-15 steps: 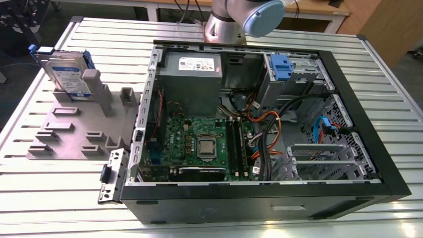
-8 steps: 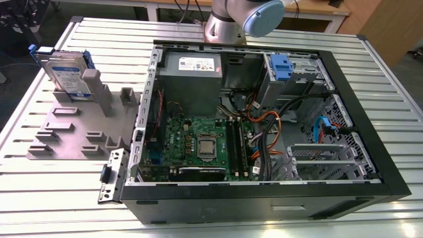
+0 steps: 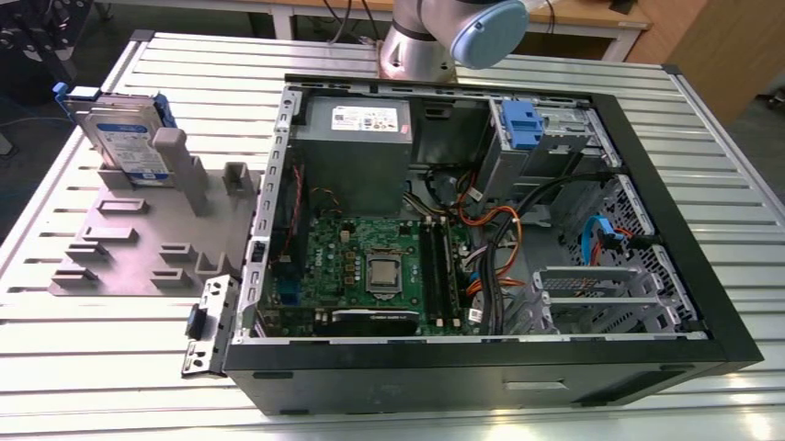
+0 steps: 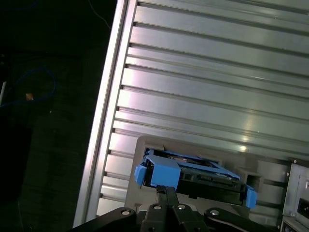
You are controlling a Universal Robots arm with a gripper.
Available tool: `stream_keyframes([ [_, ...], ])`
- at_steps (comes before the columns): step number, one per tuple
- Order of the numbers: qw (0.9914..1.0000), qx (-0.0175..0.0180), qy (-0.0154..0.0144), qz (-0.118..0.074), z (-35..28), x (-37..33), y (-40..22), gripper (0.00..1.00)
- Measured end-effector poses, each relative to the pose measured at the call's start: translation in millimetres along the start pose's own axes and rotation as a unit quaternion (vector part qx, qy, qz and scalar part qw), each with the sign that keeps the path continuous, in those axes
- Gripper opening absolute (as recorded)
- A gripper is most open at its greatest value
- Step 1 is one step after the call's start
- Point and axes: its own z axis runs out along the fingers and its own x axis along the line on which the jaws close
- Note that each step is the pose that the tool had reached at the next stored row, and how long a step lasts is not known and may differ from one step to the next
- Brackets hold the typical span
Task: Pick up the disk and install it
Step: 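Pick up the disk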
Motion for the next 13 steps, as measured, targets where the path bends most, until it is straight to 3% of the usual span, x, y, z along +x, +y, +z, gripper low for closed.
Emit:
stream_keyframes([
  [13, 0.99996, 0.0001, 0.0004, -0.009, 0.0, 0.0, 0.0, 0.11],
])
